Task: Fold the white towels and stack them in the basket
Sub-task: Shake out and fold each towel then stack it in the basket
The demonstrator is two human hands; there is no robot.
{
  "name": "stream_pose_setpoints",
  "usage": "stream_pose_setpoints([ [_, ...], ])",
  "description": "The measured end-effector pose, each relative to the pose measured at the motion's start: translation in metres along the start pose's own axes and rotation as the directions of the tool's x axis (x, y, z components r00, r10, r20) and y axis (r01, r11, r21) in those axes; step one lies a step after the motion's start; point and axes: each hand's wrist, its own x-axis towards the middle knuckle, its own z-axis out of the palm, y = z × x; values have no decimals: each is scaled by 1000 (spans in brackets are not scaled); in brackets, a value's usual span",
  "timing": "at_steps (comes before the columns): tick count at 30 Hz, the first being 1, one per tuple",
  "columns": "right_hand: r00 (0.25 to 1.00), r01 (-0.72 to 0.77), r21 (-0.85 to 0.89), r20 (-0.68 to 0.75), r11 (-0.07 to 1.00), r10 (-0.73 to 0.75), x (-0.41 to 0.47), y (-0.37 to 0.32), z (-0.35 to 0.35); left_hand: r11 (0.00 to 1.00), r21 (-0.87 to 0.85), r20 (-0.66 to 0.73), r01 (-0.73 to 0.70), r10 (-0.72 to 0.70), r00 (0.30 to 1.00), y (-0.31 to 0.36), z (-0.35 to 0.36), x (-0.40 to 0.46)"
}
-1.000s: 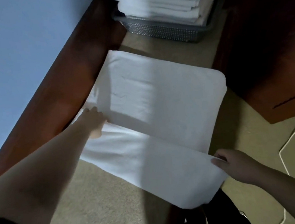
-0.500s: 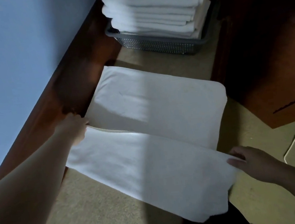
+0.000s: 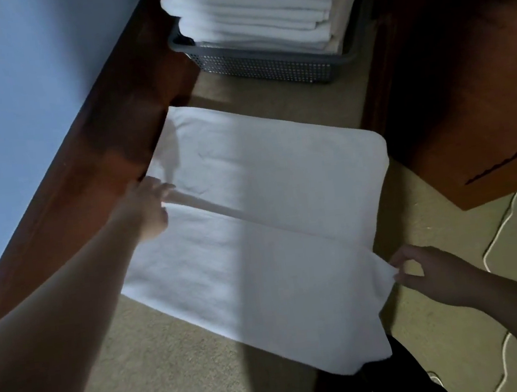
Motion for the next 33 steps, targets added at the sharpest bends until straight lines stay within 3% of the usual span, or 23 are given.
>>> stream_pose_setpoints([
  [2, 1000, 14, -19, 21, 1000, -14, 3, -5, 8, 969, -31, 74, -245, 246, 966, 25, 7, -5],
  [4, 999, 34, -18, 19, 999, -34, 7, -11, 15, 952, -52, 82, -301, 305, 949, 44, 11, -8],
  [11, 994, 12, 7, -109, 1000, -11, 21, -25, 13, 971, 59, 124, -231, 222, 967, 53, 9, 2],
  [18, 935, 77, 105, -354, 991, -35, 9, -25, 0, 978, -53, -24, -203, 202, 979, 37, 9, 9],
  [23, 975, 10, 138, -223, 990, 21, 17, -22, 4, 993, 4, 56, -120, 120, 991, 41, 0, 8],
  [27, 951, 54, 164, -308, 985, -1, 22, -23, 0, 993, 45, 29, -111, 110, 994, 19, 0, 18],
  [33, 963, -24, 132, -264, 991, 58, 27, -15, 3, 998, 5, 84, -57, 56, 995, 22, 2, 13],
])
